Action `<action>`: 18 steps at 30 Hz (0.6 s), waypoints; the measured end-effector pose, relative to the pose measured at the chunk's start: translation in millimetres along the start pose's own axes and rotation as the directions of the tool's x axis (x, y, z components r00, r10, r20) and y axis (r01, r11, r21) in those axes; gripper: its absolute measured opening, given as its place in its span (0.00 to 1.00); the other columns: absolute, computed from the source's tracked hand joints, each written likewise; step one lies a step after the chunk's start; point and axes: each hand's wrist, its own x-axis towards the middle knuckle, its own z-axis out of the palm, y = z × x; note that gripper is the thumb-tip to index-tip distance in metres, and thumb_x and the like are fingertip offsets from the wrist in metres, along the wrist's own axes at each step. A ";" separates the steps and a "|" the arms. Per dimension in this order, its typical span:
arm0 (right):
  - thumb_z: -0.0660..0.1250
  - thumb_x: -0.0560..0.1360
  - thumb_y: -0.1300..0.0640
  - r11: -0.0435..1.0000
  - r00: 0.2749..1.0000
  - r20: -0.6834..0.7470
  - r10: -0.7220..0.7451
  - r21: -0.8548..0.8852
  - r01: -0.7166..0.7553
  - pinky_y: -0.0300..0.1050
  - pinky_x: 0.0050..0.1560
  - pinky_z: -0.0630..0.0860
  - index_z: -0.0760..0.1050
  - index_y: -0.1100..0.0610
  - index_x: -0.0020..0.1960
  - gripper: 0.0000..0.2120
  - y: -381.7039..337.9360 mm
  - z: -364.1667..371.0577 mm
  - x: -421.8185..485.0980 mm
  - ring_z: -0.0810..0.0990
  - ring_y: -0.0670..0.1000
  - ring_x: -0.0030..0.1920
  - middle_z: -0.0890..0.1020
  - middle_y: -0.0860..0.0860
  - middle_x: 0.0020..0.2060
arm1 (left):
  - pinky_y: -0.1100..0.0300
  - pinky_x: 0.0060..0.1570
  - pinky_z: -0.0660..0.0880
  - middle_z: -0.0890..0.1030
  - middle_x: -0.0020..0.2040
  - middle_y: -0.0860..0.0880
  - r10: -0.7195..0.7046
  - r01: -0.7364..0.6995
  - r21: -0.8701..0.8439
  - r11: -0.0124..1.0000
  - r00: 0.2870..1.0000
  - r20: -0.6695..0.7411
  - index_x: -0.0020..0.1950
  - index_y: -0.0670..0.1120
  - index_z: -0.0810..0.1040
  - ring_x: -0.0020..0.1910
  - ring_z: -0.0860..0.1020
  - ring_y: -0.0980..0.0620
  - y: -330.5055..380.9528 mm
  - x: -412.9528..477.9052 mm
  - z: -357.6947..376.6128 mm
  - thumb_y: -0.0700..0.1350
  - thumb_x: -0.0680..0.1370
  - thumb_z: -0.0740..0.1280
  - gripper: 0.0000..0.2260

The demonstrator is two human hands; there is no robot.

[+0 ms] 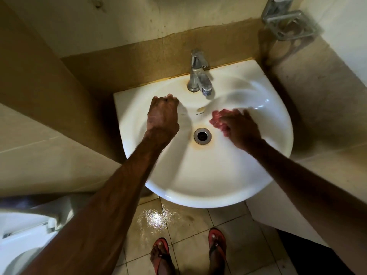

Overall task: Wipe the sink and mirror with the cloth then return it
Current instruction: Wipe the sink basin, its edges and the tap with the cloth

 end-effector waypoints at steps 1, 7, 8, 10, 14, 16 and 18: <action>0.56 0.82 0.53 0.998 0.996 -0.075 0.051 -0.021 -0.052 0.61 0.68 0.75 0.79 0.46 0.68 0.19 5.8 0.1 -1.5 0.79 0.53 0.68 0.81 0.45 0.66 | 0.52 0.71 0.68 0.77 0.66 0.44 0.003 -0.003 0.006 1.000 1.000 0.000 0.73 0.42 0.71 0.66 0.74 0.42 -1.7 1.1 1.4 0.35 0.74 0.69 0.27; 0.60 0.78 0.47 0.963 0.970 -0.037 0.240 0.135 -0.233 0.57 0.62 0.80 0.75 0.44 0.66 0.18 -15.6 27.7 -4.0 0.81 0.56 0.64 0.79 0.49 0.66 | 0.51 0.76 0.64 0.76 0.69 0.43 0.055 -0.055 0.044 0.998 0.998 -0.006 0.73 0.42 0.70 0.67 0.74 0.42 -8.3 5.9 9.2 0.36 0.74 0.69 0.27; 0.64 0.79 0.53 0.948 0.973 0.008 0.232 0.221 -0.228 0.57 0.60 0.81 0.77 0.47 0.65 0.15 -36.9 29.5 -5.6 0.82 0.57 0.61 0.81 0.51 0.64 | 0.51 0.75 0.64 0.76 0.68 0.42 0.065 -0.065 0.040 0.997 0.998 -0.010 0.72 0.42 0.71 0.66 0.75 0.42 -8.8 6.0 9.0 0.36 0.73 0.69 0.26; 0.65 0.79 0.62 0.924 0.982 0.034 0.186 0.335 -0.186 0.56 0.63 0.78 0.79 0.55 0.66 0.17 -79.7 41.7 -9.0 0.79 0.61 0.64 0.81 0.55 0.65 | 0.52 0.73 0.65 0.78 0.65 0.42 0.081 -0.080 0.038 0.996 0.997 -0.020 0.69 0.41 0.72 0.62 0.76 0.41 -10.1 5.5 8.8 0.35 0.72 0.68 0.24; 0.64 0.79 0.60 0.897 0.984 0.064 0.169 0.404 -0.180 0.51 0.63 0.78 0.74 0.47 0.74 0.25 -141.8 54.2 -11.3 0.77 0.59 0.69 0.77 0.46 0.71 | 0.51 0.72 0.65 0.75 0.69 0.41 0.107 -0.107 0.062 0.992 0.994 0.002 0.71 0.39 0.70 0.65 0.75 0.41 -10.6 5.8 12.7 0.42 0.72 0.72 0.28; 0.66 0.80 0.58 0.861 0.979 0.145 0.142 0.471 -0.194 0.54 0.58 0.79 0.79 0.49 0.66 0.15 -162.0 53.6 -12.3 0.81 0.58 0.63 0.82 0.48 0.64 | 0.50 0.74 0.64 0.71 0.73 0.41 0.124 -0.124 0.105 0.987 0.992 0.012 0.74 0.40 0.67 0.67 0.73 0.41 -10.5 5.3 16.6 0.45 0.72 0.74 0.33; 0.67 0.81 0.55 0.847 0.974 0.214 0.071 0.503 -0.172 0.54 0.62 0.78 0.79 0.52 0.65 0.12 -177.1 51.4 -22.1 0.83 0.57 0.62 0.84 0.51 0.62 | 0.50 0.75 0.64 0.69 0.75 0.41 0.128 -0.129 0.112 0.985 0.992 0.008 0.75 0.40 0.65 0.70 0.72 0.41 -10.5 3.2 20.5 0.40 0.72 0.72 0.33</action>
